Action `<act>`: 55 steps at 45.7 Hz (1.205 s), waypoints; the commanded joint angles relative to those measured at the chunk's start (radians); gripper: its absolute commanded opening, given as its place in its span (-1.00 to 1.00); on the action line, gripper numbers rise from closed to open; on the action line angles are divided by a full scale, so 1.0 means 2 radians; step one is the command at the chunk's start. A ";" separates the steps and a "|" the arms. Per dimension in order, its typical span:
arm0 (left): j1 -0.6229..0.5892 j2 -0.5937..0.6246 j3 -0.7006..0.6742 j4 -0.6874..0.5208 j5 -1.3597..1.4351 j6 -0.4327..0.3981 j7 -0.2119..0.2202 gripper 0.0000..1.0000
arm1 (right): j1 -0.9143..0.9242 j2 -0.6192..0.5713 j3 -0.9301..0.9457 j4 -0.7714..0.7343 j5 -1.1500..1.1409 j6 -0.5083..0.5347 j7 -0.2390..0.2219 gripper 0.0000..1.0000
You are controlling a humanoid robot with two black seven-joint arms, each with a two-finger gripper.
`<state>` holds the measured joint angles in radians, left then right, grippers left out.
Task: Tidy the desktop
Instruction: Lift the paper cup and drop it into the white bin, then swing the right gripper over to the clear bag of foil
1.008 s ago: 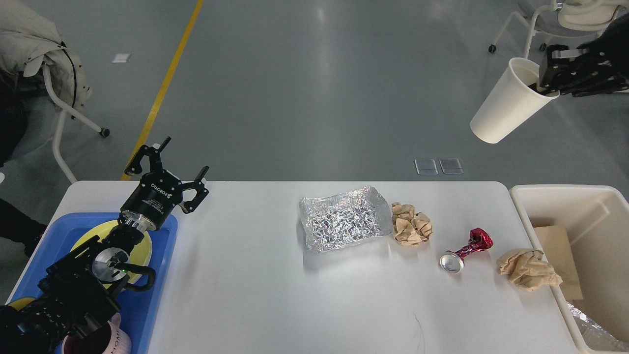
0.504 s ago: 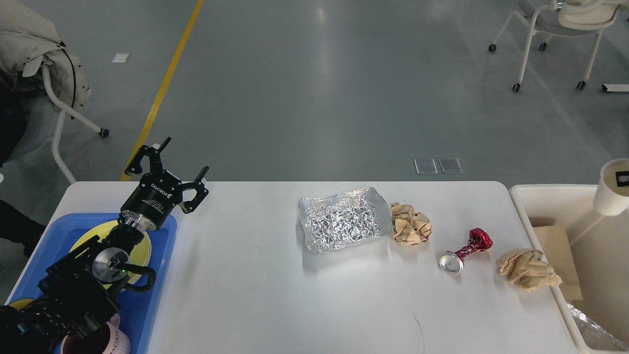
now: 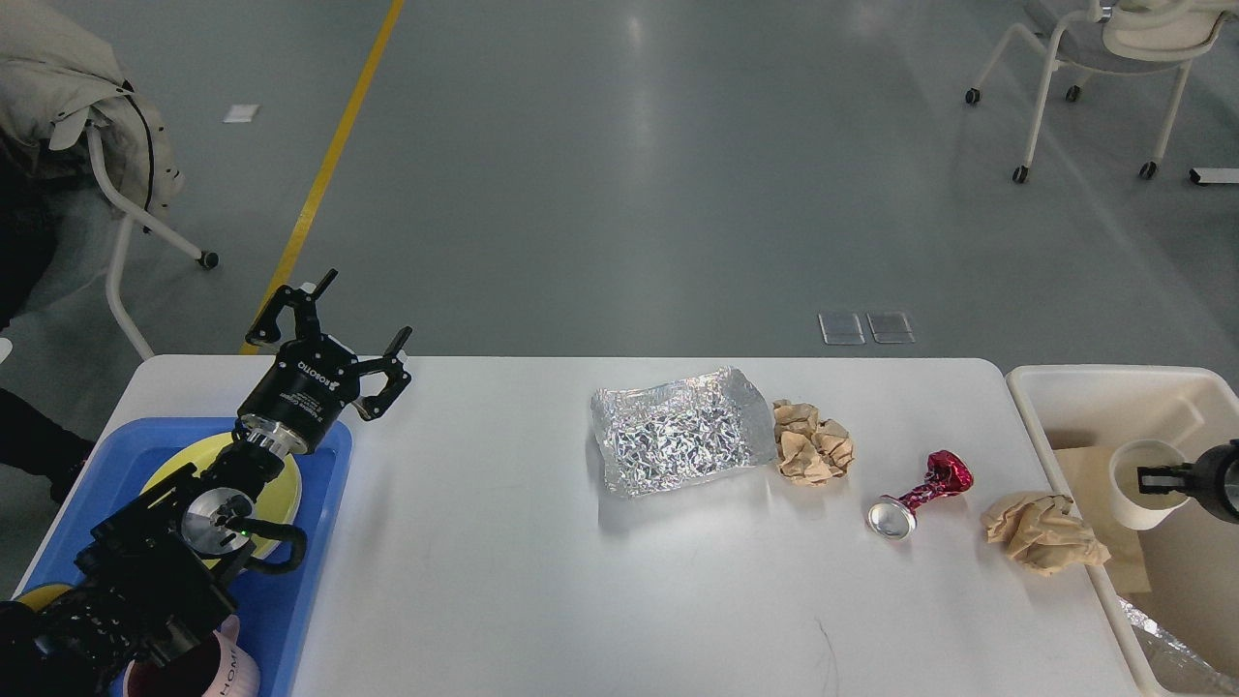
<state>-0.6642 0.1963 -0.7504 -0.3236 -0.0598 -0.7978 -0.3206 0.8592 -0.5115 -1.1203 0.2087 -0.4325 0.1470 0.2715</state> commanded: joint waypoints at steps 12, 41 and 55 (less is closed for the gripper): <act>0.000 0.000 0.000 0.000 0.000 0.000 0.000 1.00 | 0.029 -0.005 -0.001 0.025 0.000 0.006 0.005 1.00; 0.000 0.000 -0.001 0.000 0.000 0.000 0.000 1.00 | 0.756 -0.021 -0.045 0.668 -0.024 0.285 -0.017 1.00; 0.000 0.000 -0.001 0.000 0.000 0.000 0.000 1.00 | 0.786 -0.072 0.013 0.674 -0.034 0.397 -0.018 1.00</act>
<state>-0.6642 0.1963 -0.7517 -0.3236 -0.0598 -0.7979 -0.3206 2.4385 -0.6443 -1.1016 1.5545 -0.4870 0.9324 0.2379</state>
